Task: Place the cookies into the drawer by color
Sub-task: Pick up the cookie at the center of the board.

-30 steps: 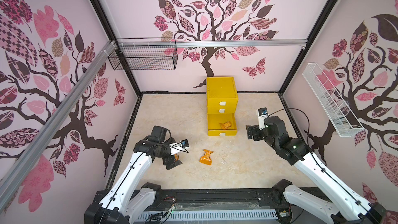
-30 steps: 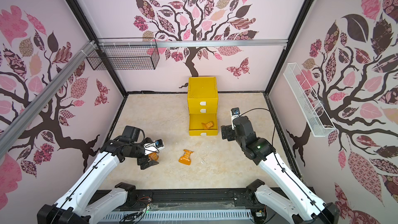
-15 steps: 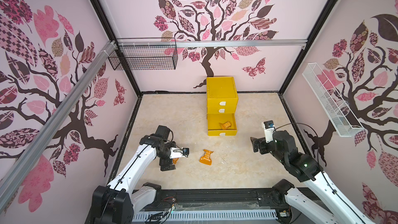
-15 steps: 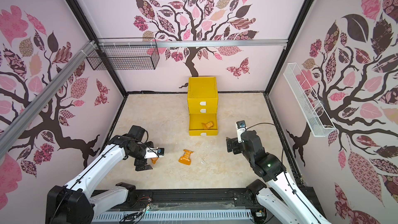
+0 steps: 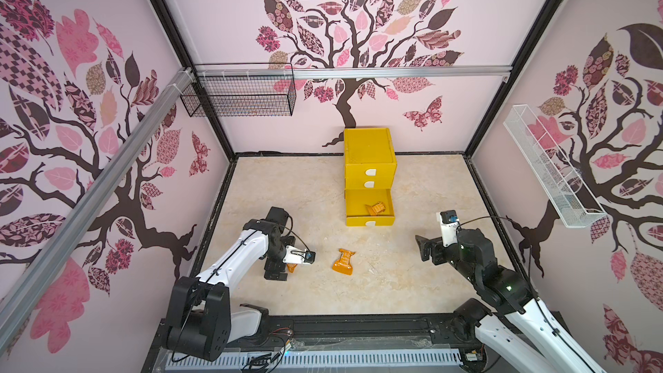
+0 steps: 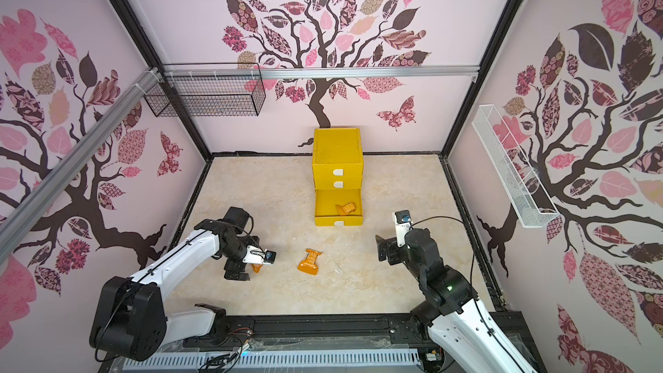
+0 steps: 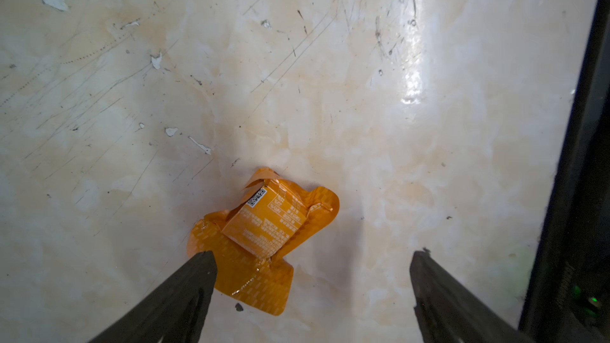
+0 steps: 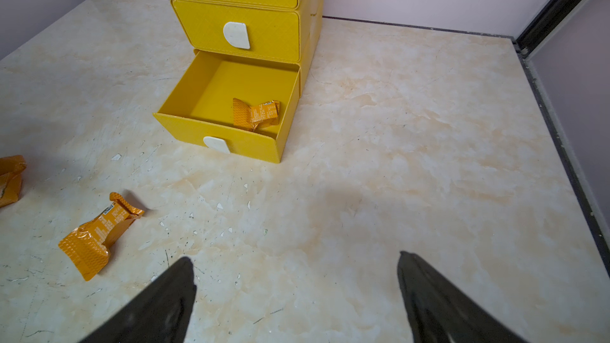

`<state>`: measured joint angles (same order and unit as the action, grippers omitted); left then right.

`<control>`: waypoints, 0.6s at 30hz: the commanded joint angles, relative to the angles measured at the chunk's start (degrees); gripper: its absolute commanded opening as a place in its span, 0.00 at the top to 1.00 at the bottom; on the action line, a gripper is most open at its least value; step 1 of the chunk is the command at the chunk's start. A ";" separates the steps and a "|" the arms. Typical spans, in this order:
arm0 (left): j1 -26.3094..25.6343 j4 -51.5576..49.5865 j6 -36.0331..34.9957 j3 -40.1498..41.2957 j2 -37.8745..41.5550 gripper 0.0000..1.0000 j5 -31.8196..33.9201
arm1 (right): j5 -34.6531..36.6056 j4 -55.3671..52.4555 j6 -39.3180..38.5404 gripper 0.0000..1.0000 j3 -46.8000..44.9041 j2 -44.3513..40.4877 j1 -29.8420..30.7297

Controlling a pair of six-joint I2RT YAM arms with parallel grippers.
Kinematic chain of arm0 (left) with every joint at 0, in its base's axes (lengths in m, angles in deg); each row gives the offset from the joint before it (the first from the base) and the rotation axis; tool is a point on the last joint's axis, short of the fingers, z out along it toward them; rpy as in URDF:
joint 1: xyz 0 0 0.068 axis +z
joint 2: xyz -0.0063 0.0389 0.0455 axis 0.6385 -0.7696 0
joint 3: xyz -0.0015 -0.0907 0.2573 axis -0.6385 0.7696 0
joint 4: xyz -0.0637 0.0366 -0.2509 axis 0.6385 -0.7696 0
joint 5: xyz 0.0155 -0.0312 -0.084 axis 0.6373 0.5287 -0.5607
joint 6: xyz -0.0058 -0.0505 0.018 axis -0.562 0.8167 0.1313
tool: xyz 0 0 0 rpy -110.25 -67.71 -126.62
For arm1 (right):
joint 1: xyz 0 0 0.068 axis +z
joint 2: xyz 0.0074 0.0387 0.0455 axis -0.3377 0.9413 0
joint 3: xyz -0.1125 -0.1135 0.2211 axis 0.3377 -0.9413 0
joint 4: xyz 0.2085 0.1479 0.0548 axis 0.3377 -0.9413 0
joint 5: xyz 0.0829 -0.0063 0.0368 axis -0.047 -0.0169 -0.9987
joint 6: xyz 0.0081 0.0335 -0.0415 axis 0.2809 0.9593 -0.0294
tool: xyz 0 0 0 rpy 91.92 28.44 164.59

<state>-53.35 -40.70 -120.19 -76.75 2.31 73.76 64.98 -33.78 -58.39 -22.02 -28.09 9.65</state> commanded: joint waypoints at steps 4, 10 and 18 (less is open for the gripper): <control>-1.25 4.52 -1.95 -0.26 -5.37 0.05 -0.24 | 2.64 1.98 -0.03 0.01 -0.16 -1.66 0.10; -1.27 5.66 -1.05 -0.88 -11.00 0.17 2.91 | 3.96 2.15 -0.09 0.01 -0.49 -2.17 0.08; -1.27 7.46 1.52 -0.31 -13.04 0.50 4.05 | 4.93 2.51 0.06 0.01 -0.78 -2.50 0.07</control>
<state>-54.57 -33.02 -119.86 -77.47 -9.47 76.86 68.93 -32.46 -58.41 -22.83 -29.71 9.65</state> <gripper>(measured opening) 0.525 0.992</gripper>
